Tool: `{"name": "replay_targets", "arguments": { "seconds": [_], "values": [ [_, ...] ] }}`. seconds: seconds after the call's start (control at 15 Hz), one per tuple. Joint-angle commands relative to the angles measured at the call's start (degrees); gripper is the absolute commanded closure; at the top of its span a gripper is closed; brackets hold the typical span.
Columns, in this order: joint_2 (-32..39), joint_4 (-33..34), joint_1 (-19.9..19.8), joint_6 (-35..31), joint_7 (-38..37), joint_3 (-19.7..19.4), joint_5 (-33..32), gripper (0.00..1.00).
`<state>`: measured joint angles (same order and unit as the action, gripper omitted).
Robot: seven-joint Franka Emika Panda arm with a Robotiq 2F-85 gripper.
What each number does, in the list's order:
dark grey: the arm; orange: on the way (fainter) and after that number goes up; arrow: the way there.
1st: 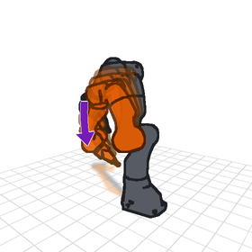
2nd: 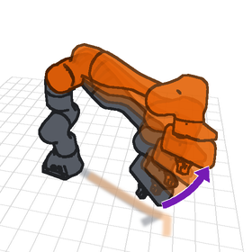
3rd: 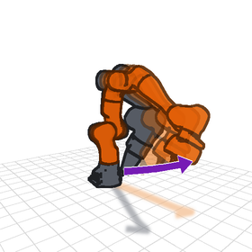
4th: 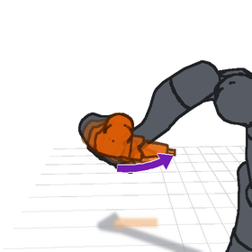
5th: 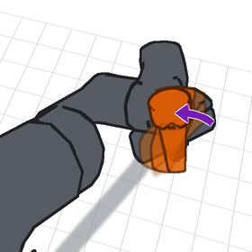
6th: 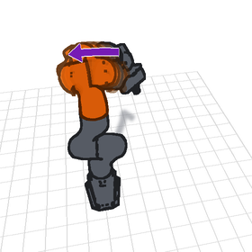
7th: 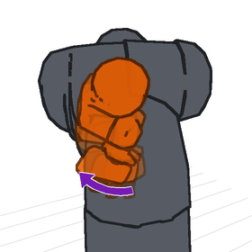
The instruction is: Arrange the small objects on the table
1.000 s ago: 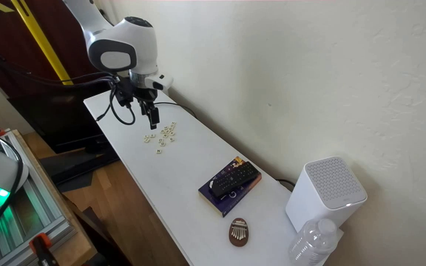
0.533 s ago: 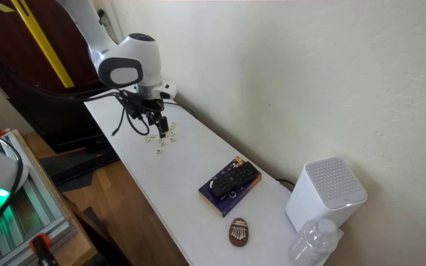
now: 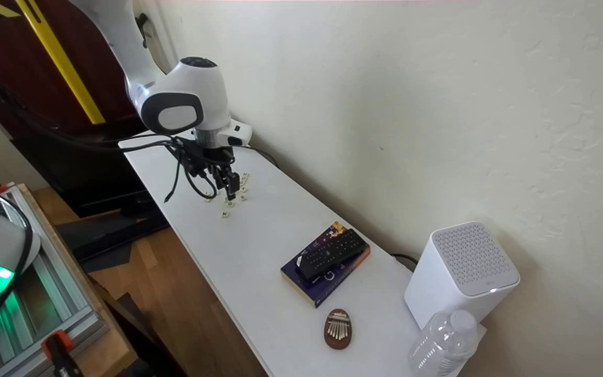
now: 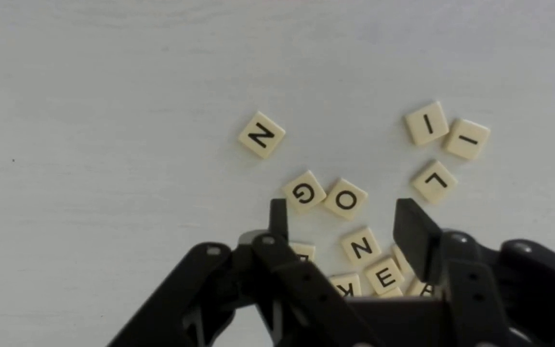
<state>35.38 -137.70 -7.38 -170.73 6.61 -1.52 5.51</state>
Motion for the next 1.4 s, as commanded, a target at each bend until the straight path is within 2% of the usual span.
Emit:
{"name": "replay_targets", "arguments": {
  "seconds": [0.0,0.27,0.33,0.8,1.33],
  "values": [
    [2.0,0.78,-0.4,-2.32,-0.48,0.2,-1.88,0.7],
    [3.26,0.9,0.57,-3.81,-0.91,-1.18,-2.63,0.97],
    [3.52,0.94,0.62,-4.07,-0.87,-1.36,-2.87,1.0],
    [5.94,2.62,0.56,-3.62,-0.84,-2.29,-4.2,1.0],
    [6.96,4.75,-1.04,-0.2,-3.48,-0.65,-2.09,1.0]
  ]
}}
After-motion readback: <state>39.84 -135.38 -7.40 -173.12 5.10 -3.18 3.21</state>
